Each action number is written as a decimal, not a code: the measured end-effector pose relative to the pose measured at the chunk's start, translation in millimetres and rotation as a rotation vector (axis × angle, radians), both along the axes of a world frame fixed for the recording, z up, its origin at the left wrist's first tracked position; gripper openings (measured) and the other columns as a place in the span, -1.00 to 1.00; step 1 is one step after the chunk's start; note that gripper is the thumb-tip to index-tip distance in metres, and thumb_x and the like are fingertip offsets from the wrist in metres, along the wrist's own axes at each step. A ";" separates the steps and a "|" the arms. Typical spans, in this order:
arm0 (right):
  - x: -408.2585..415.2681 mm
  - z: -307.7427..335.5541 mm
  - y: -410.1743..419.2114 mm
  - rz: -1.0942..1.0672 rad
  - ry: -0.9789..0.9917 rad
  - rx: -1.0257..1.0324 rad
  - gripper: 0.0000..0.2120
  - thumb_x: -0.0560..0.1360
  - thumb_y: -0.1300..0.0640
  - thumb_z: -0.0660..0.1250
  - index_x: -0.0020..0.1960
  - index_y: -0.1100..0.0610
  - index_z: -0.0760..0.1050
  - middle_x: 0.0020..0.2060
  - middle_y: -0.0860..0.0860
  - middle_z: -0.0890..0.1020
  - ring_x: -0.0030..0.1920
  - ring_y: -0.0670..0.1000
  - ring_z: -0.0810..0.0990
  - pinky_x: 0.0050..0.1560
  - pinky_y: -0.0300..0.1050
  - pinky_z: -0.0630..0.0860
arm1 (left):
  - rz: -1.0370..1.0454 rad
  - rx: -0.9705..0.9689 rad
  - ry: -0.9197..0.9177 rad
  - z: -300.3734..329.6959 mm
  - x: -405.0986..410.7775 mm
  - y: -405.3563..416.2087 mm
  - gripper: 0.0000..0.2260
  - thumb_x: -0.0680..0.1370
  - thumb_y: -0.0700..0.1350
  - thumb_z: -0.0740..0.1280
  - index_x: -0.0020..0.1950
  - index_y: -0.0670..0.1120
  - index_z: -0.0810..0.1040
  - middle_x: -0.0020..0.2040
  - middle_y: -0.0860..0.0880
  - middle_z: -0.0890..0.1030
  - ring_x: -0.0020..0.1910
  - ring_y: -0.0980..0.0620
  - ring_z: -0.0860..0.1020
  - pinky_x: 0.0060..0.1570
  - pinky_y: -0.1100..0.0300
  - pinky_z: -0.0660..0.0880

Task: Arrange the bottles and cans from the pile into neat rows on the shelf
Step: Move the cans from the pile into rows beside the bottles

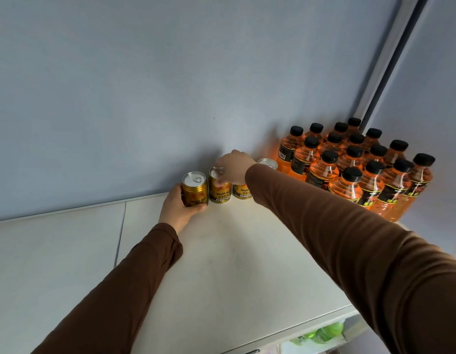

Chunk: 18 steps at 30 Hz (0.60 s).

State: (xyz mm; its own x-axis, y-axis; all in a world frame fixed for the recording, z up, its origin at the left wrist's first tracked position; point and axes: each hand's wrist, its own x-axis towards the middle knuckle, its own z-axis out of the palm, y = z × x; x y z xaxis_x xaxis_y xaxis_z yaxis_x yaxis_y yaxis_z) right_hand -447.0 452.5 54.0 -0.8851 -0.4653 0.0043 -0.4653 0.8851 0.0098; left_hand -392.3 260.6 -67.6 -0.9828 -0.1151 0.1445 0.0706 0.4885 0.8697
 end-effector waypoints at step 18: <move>1.1 -1.9 1.4 0.033 -0.049 -0.049 -0.44 0.47 -0.09 0.41 0.41 0.06 0.41 0.20 0.05 0.57 0.26 0.13 0.38 0.01 -0.08 0.31 | 0.056 -0.059 0.009 4.0 5.8 4.6 -0.42 0.30 -0.06 0.62 0.24 -0.04 0.46 0.15 -0.03 0.62 0.11 -0.04 0.59 0.15 0.04 0.52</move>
